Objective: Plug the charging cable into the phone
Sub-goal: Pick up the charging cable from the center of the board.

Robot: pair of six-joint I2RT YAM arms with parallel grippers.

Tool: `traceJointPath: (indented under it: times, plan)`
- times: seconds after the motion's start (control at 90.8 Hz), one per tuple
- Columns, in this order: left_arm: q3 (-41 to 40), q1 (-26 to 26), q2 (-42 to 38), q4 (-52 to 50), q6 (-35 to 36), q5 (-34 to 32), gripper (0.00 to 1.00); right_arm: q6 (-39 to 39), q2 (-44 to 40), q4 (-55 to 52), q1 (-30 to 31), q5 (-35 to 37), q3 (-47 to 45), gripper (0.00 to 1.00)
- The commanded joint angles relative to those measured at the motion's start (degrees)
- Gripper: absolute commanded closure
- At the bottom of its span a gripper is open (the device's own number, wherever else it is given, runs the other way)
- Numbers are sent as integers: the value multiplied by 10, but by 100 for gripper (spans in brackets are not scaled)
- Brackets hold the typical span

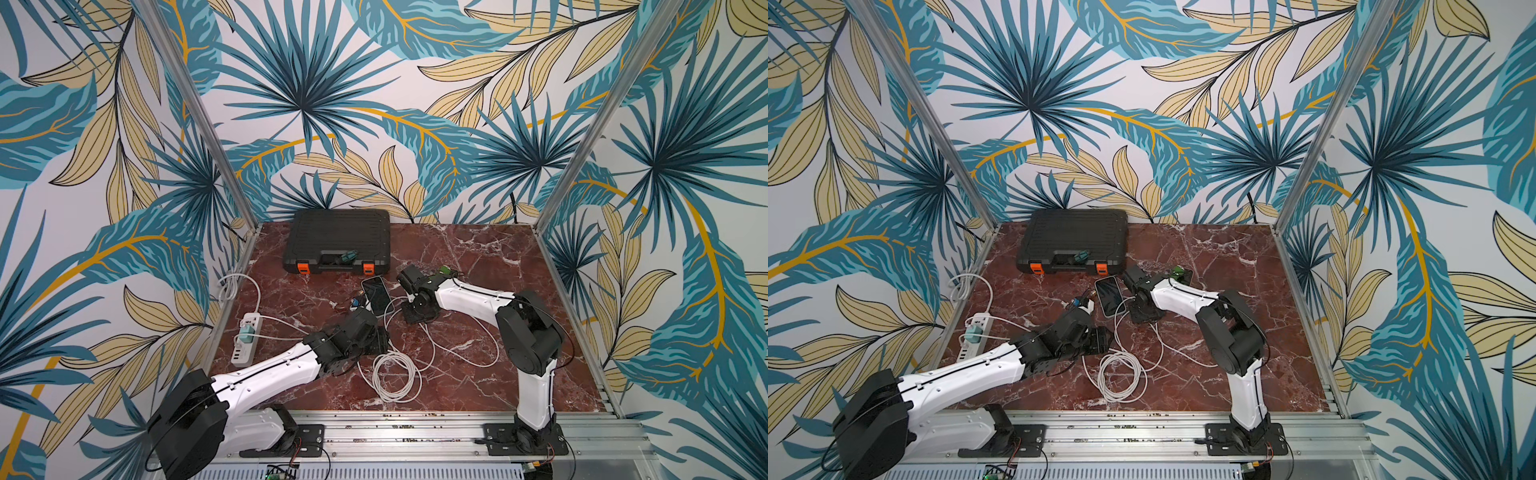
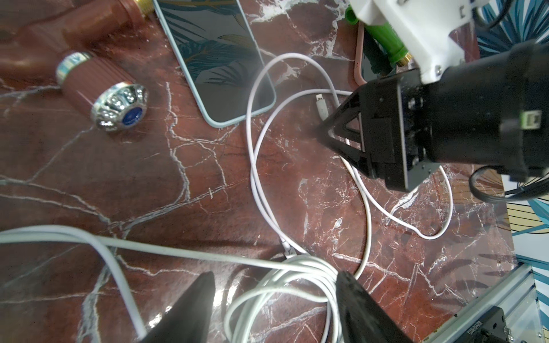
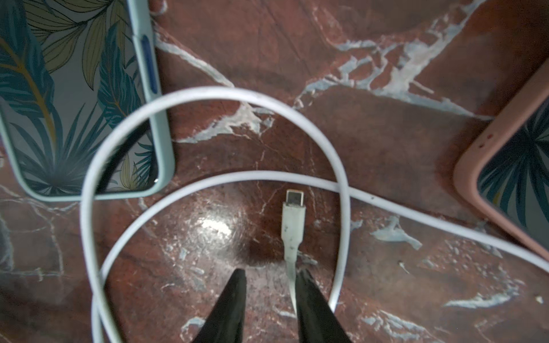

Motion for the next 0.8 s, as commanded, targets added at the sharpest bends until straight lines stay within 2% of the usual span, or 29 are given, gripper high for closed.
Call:
traceJointPath:
  times: [0.0,0.209,0.297,0.385,0.485,0.628,0.793]
  plan:
    - [11,3,6,-15,-3,-5,31,-4,16,-21,-4,8,2,67]
    - [12,2,12,-14,-2,-6,31,-5,36,-15,-5,3,-13,69]
    - [13,3,15,-14,-3,-4,31,-6,45,-7,-7,0,-23,72]
    - [14,3,16,-16,-3,-2,31,-6,51,3,-8,-2,-32,82]
    - [14,3,16,-14,-4,1,31,-3,42,20,-11,0,-39,100]
    - [11,3,16,-6,0,11,31,-13,1,56,-10,-28,-37,100]
    - [7,3,5,36,21,28,32,-20,-88,113,-11,-36,-61,100]
